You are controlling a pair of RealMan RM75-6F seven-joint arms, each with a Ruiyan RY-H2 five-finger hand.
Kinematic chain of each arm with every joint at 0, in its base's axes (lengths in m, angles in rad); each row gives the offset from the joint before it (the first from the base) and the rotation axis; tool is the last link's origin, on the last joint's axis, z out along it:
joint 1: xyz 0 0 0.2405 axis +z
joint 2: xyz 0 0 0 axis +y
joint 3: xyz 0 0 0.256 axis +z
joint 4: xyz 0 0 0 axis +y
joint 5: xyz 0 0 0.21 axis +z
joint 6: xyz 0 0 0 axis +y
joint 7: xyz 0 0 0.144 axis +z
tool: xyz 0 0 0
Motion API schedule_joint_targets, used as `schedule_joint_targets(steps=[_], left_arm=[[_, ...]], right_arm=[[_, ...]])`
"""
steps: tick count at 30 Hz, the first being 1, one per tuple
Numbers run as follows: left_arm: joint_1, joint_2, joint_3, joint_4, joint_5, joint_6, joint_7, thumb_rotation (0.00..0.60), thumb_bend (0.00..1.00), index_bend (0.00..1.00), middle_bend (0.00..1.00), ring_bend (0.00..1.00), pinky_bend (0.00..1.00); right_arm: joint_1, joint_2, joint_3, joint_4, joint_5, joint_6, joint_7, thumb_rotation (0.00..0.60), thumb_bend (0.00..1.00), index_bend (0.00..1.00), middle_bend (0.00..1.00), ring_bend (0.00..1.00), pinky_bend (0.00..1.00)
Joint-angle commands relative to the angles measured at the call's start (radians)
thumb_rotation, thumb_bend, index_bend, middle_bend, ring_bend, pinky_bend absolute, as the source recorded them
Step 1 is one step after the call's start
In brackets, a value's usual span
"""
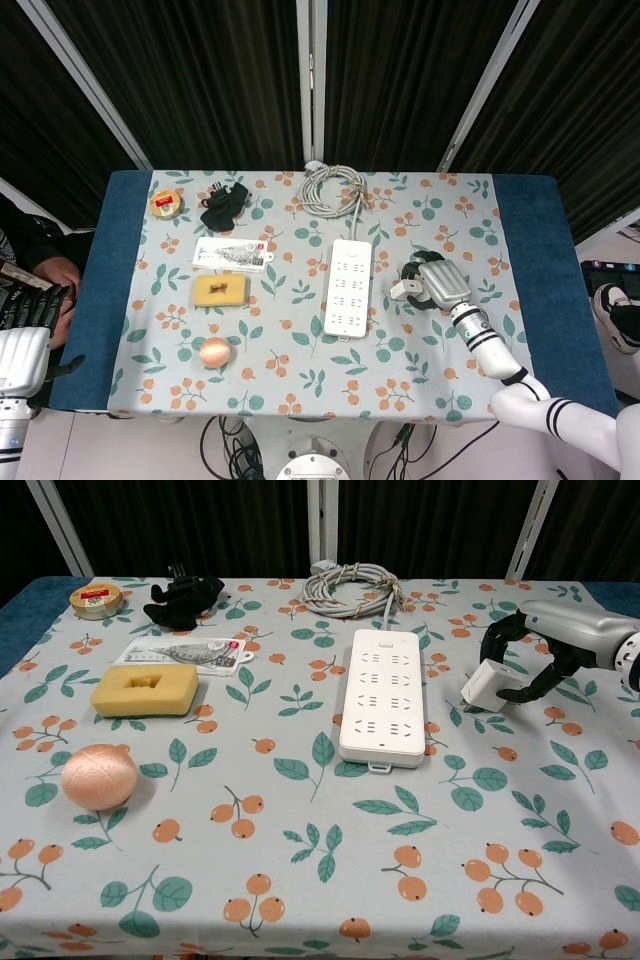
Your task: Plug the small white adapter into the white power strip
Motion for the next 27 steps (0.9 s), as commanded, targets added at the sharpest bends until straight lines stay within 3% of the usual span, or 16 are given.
schedule_joint_targets(steps=[1, 6, 10, 17, 23, 27], left_arm=[[0.001, 0.001, 0.001, -0.001, 0.0, 0.0, -0.002, 0.6, 0.0, 0.05, 0.04, 0.0, 0.0], [0.004, 0.005, 0.004, -0.006, 0.005, 0.004, -0.004, 0.6, 0.0, 0.05, 0.04, 0.0, 0.0], [0.006, 0.01, 0.005, -0.01, 0.012, 0.012, -0.005, 0.6, 0.0, 0.05, 0.04, 0.0, 0.0], [0.009, 0.013, 0.01, -0.011, 0.037, 0.028, -0.006, 0.6, 0.0, 0.05, 0.04, 0.0, 0.0], [0.01, 0.013, 0.012, -0.005, 0.051, 0.037, -0.011, 0.6, 0.0, 0.05, 0.04, 0.0, 0.0], [0.014, 0.007, 0.013, 0.006, 0.049, 0.041, -0.02, 0.6, 0.0, 0.05, 0.04, 0.0, 0.0]], right_arm=[[0.0, -0.011, -0.001, 0.015, -0.01, 0.019, 0.027, 0.6, 0.26, 0.53, 0.52, 0.22, 0.21], [-0.006, 0.002, 0.01, -0.008, -0.028, 0.081, 0.036, 0.6, 0.36, 0.68, 0.6, 0.34, 0.24], [0.003, 0.056, 0.057, -0.132, 0.027, 0.094, -0.068, 0.6, 0.43, 0.75, 0.63, 0.41, 0.24], [0.094, 0.113, 0.142, -0.369, 0.306, 0.035, -0.482, 0.6, 0.47, 0.79, 0.66, 0.44, 0.22], [0.224, 0.074, 0.153, -0.413, 0.586, 0.047, -0.802, 0.6, 0.51, 0.79, 0.67, 0.45, 0.21], [0.298, 0.03, 0.163, -0.385, 0.728, 0.052, -0.885, 0.6, 0.52, 0.8, 0.67, 0.45, 0.21]])
